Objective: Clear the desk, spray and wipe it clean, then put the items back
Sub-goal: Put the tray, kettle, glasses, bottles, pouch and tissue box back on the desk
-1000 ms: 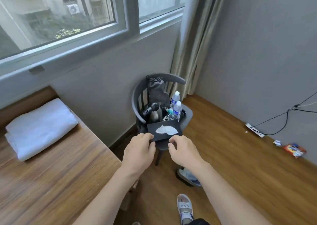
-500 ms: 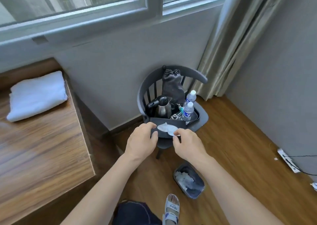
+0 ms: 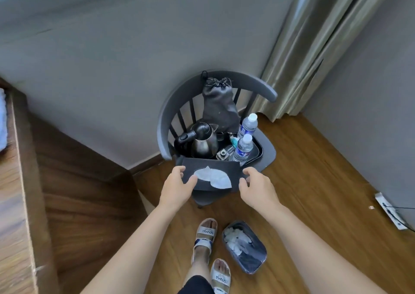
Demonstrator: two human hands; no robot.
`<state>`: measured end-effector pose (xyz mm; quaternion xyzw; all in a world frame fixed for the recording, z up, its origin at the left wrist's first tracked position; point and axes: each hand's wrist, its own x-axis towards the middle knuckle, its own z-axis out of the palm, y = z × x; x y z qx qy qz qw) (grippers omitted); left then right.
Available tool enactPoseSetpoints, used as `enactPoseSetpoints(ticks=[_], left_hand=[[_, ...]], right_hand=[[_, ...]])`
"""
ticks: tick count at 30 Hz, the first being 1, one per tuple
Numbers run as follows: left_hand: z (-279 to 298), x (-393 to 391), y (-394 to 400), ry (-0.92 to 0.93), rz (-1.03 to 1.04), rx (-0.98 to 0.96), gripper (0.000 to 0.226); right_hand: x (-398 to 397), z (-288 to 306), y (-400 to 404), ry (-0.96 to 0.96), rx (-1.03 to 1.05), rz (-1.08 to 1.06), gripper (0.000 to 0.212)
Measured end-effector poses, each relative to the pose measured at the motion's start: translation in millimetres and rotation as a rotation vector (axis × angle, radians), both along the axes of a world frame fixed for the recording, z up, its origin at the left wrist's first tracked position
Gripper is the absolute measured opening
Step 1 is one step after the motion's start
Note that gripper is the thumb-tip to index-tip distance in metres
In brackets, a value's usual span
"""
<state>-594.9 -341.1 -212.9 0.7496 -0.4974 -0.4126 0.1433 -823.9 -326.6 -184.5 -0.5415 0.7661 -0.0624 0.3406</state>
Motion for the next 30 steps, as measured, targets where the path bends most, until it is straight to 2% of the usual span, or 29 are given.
enactPoseSetpoints(ticks=[3,9,12,18,21,24,28,30], left_hand=[[-50.6,2.9,-23.5,0.038,0.031,0.087,0.065],[-129.6,19.2,-54.9,0.082,0.095,0.207,0.094],[-153.6,27.7,-67.2,0.216,0.141,0.290,0.093],[-175.2,38.2,-84.4,0.421,0.222,0.418,0.072],[-184.2,42.6,-86.5,0.488,0.237,0.464,0.078],[-190.4,46.1,-85.6,0.527,0.261,0.458,0.069],[-191.3,48.2,-75.7,0.561,0.252,0.439,0.067],[-185.4,47.4,-67.0,0.575,0.269,0.425,0.066]], right_hand=[[-21.4,-26.3,-28.2,-0.014,-0.023,-0.087,0.046],[-46.3,-69.7,-92.5,-0.060,-0.067,-0.170,0.073],[-47.4,-84.4,-114.6,-0.146,-0.120,-0.152,0.076],[-42.7,-107.9,-141.9,-0.189,-0.178,-0.223,0.077],[-40.8,-121.5,-150.9,-0.187,-0.192,-0.284,0.080],[-37.3,-133.0,-155.8,-0.183,-0.161,-0.313,0.074],[-37.1,-137.8,-159.6,-0.136,-0.179,-0.326,0.045],[-38.1,-135.0,-158.0,-0.108,-0.185,-0.317,0.046]])
